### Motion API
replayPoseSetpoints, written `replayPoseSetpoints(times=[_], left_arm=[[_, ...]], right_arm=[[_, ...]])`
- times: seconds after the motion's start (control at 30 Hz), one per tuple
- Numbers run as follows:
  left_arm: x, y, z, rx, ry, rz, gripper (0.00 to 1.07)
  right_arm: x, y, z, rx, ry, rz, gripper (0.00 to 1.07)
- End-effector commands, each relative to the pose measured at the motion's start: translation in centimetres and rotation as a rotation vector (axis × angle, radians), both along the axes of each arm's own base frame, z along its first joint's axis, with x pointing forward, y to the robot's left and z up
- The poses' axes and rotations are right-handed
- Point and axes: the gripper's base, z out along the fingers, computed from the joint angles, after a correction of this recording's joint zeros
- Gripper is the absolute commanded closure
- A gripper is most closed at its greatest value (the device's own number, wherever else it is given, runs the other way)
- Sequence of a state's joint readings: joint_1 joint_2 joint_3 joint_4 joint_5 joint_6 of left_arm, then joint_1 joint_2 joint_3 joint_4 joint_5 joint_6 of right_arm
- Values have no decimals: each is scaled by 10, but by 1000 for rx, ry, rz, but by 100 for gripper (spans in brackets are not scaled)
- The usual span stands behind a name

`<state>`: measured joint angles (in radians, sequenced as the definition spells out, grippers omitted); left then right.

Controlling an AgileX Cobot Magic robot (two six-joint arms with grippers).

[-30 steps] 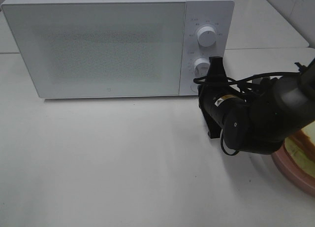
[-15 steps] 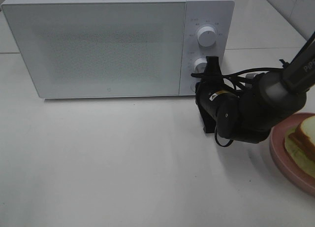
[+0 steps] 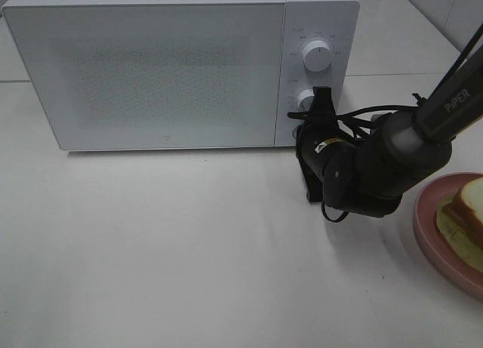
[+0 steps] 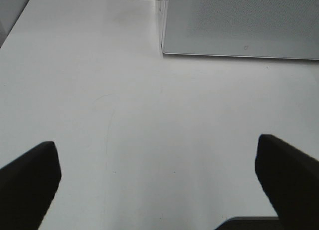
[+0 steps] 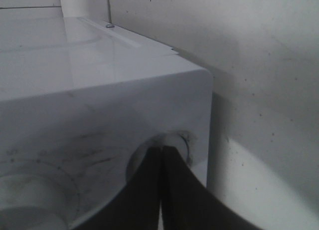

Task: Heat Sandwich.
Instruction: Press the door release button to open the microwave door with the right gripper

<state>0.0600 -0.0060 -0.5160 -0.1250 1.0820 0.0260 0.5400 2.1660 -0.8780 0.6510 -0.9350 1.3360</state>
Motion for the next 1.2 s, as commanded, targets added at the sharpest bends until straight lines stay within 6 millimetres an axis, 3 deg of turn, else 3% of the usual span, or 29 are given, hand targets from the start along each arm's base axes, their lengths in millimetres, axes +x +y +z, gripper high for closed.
replayPoseSetpoints(times=[0.03,0.4,0.6,1.2], left_arm=[[-2,0,0,0,-23,-10,7],[-2,0,0,0,-23,-10,7],[-2,0,0,0,-23,-10,7],[-2,0,0,0,-23,-10,7]], right_arm=[[9,0,10,0,-95,-31,107],[36,-1,25,-16,-248,-65,107],[47,-1,24,-32,-222,-70,107],[46,2,24,-28,-174,-49,107]])
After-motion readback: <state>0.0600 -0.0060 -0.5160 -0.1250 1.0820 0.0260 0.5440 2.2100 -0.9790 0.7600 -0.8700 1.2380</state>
